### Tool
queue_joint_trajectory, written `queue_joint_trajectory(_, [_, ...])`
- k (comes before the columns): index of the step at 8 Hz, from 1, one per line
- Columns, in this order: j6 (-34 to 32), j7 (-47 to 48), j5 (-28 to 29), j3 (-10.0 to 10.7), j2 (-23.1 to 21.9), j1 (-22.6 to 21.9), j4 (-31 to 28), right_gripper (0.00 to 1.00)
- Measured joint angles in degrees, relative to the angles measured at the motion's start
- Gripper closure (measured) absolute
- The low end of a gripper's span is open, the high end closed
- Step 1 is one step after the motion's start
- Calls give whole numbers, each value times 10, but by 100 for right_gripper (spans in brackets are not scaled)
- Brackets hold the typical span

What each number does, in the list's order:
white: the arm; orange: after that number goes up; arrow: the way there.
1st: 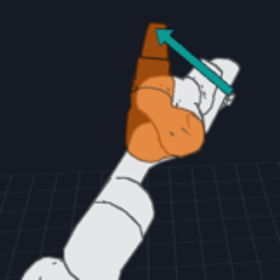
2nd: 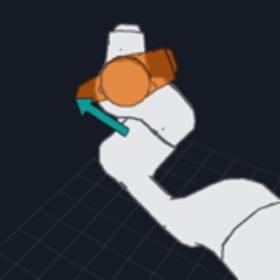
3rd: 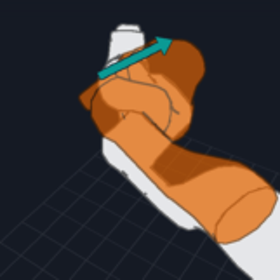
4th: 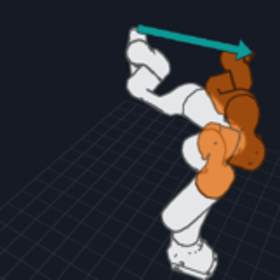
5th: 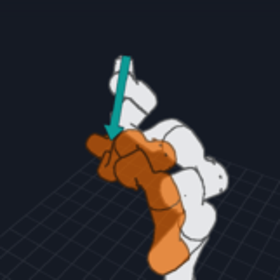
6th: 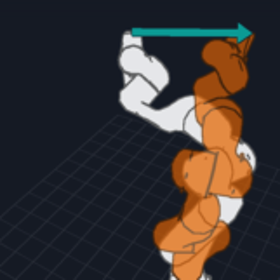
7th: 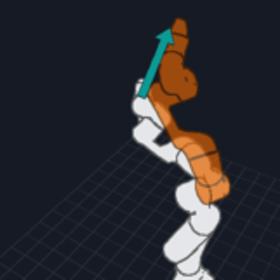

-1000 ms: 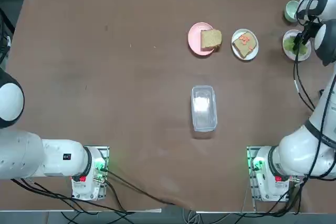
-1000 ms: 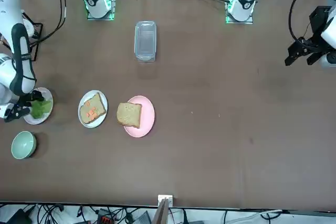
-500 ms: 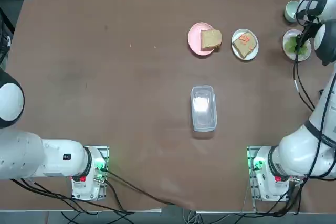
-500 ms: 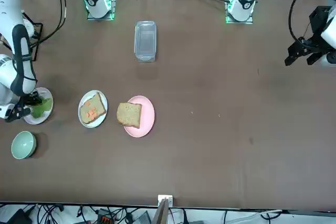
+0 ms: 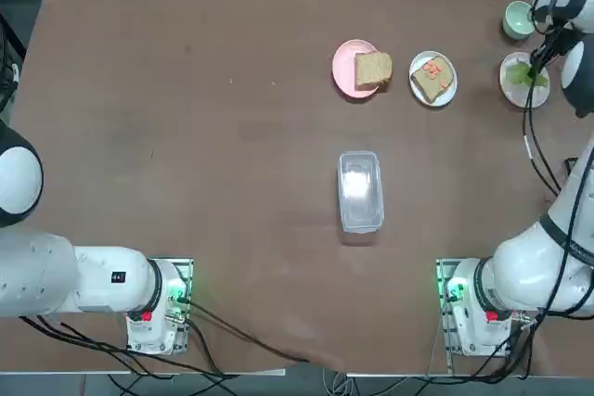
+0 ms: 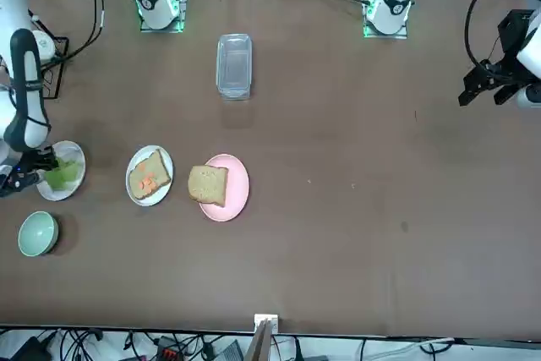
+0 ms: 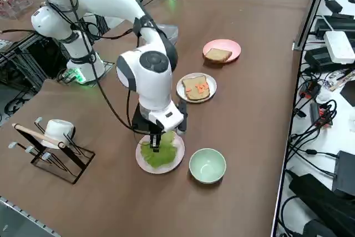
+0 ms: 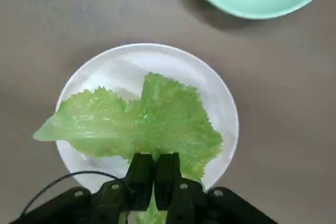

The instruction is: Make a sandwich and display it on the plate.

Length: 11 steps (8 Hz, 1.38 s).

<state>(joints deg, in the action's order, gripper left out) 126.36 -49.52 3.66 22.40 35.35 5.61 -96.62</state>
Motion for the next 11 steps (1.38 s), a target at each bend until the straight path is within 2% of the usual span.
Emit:
queue_joint_trajectory(3, [-93,-4,-1,-3,-30,-9,68,96])
queue_joint_trajectory(5, [-135,-4,0,-8,-40,-49,115,96])
queue_joint_trajectory(8, [-137,4,1,-35,-37,-119,123,96])
queue_joint_trajectory(11, [-133,12,1,-41,-22,-202,123,96])
